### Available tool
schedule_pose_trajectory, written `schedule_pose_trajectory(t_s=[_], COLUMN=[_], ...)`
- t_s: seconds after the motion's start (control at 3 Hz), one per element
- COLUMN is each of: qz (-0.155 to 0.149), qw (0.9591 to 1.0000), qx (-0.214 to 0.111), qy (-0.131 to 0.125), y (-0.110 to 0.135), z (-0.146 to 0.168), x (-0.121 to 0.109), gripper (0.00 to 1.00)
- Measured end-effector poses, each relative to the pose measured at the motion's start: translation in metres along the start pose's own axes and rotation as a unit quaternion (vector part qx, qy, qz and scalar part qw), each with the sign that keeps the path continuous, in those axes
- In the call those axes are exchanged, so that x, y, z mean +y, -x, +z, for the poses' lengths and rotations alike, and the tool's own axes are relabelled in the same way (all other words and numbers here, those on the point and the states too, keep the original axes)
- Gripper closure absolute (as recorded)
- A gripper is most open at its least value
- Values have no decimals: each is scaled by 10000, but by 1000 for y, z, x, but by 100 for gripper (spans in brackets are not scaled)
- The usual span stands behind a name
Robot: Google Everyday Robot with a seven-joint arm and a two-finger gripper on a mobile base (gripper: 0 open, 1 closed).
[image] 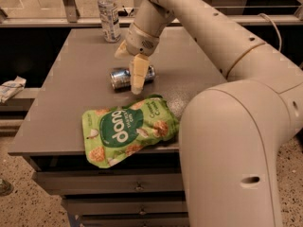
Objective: Knock redbull can over
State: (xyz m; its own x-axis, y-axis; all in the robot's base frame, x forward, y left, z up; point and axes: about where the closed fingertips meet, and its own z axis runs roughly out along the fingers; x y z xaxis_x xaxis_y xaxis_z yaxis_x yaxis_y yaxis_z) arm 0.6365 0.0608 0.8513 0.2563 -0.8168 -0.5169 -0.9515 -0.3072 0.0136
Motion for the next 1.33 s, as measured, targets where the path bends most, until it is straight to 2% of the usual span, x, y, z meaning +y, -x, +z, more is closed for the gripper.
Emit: schedule_pose_trajectory(t_s=[0.33, 0.67, 1.0, 1.33], qz=[76, 516, 1491, 2079], qw=[9999, 9956, 9609, 9220], qx=[-98, -664, -1804, -2412], qy=[-101, -424, -1480, -2203], y=[0, 3, -24, -55], z=[-7, -28, -89, -123], x=[0, 10, 32, 47], gripper=[0, 0, 0, 0])
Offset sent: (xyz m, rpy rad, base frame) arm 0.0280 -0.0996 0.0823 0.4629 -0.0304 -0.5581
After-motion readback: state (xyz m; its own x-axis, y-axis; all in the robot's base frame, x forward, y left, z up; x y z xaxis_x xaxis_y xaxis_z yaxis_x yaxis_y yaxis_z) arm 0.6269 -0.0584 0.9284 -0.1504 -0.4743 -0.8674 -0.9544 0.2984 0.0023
